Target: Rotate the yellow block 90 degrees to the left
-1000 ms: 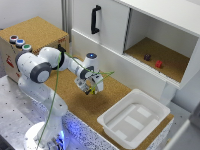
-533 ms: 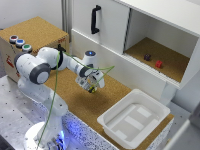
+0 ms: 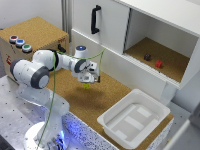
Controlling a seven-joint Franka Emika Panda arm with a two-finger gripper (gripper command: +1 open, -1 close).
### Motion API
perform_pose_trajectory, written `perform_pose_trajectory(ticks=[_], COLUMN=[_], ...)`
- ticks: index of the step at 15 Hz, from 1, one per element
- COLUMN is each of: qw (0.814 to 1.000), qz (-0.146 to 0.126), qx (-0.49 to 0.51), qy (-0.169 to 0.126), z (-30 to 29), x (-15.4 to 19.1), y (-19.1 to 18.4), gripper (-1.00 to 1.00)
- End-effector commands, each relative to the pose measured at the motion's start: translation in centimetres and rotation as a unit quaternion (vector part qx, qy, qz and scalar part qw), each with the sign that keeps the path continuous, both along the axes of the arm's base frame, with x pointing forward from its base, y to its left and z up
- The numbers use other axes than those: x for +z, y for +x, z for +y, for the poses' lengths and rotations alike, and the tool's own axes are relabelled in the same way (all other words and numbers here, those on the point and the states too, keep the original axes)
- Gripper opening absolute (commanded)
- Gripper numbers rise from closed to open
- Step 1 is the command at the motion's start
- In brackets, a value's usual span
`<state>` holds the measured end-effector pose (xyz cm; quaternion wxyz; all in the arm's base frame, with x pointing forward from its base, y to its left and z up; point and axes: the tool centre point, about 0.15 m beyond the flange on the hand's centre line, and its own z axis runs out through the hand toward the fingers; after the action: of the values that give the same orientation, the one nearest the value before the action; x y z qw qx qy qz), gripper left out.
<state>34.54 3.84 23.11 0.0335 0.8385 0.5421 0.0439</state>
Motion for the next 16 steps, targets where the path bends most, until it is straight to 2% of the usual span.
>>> perform_pose_trajectory(ticks=[1, 3, 6, 7, 10, 16], qw=[0.962, 0.953, 0.944, 0.943, 0.958, 0.958], qz=[0.038, 0.034, 0.058, 0.054, 0.049, 0.049], qx=[0.271, 0.299, 0.321, 0.324, 0.28, 0.28], qy=[0.015, 0.023, 0.05, 0.046, 0.038, 0.038], z=[-2.0, -1.5, -1.7, -1.3, 0.0, 0.0], x=[1.9, 1.5, 1.5, 1.2, 0.3, 0.3], y=[-1.7, -2.0, -1.5, -1.4, -0.6, -0.6], gripper=[-1.0, -1.0, -1.0, -1.0, -1.0, -1.0])
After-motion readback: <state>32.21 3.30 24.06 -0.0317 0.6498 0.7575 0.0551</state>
